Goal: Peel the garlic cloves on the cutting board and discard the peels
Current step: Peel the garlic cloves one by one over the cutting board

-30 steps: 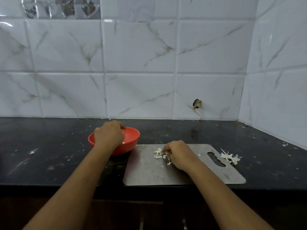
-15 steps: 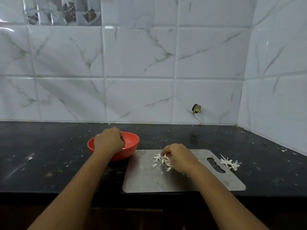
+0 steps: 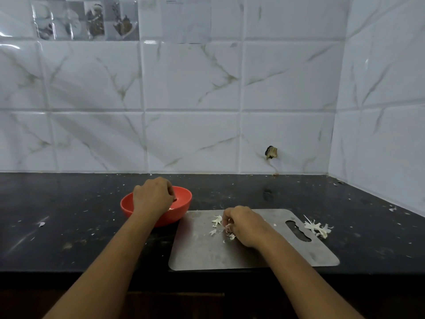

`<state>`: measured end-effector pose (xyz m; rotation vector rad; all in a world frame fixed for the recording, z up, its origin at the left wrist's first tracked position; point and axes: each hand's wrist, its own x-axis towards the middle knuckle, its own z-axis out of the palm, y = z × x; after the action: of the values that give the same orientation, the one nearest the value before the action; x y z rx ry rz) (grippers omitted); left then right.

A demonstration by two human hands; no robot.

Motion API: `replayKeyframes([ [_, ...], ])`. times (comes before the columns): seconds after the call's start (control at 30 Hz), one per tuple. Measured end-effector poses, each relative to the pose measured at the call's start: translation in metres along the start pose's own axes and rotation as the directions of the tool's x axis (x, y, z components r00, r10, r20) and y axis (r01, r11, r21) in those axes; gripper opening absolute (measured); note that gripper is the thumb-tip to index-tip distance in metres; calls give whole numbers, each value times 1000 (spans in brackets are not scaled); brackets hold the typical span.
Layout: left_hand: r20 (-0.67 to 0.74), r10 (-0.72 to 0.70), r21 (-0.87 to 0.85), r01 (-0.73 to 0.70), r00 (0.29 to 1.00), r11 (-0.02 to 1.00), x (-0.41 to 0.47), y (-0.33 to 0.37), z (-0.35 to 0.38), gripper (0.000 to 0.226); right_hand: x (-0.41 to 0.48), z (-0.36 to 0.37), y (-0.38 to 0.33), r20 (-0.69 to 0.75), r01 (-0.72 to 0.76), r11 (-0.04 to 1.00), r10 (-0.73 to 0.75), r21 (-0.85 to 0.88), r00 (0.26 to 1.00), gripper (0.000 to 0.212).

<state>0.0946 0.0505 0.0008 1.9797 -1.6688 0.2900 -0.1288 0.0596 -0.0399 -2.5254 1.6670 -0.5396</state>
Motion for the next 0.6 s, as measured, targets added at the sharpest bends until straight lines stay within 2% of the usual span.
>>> replayKeyframes([
  [0.13, -98, 71, -187, -89, 993, 978, -8, 16, -2, 5, 1, 5, 3, -68, 3, 996, 3, 89, 998, 30],
  [0.23, -104, 171, -341, -196, 980, 919, -19, 39, -1, 4, 4, 7, 6, -135, 5, 989, 15, 147, 991, 38],
  [0.33, -63, 284, -325, -289, 957, 900, -31, 60, 8, 6, 4, 3, 14, -223, -15, 979, 61, 202, 973, 27],
  [0.47, 42, 360, -285, -335, 932, 898, -42, 81, 28, 13, -8, -7, 28, -339, -40, 919, 186, 393, 922, 20],
  [0.53, 104, 344, -281, -304, 933, 910, -44, 86, 35, 14, -15, -12, 32, -357, -54, 853, 274, 519, 893, 20],
  [0.6, 165, 353, -287, -298, 921, 911, -44, 84, 35, 18, -21, -15, 31, -306, -57, 748, 339, 661, 890, 20],
])
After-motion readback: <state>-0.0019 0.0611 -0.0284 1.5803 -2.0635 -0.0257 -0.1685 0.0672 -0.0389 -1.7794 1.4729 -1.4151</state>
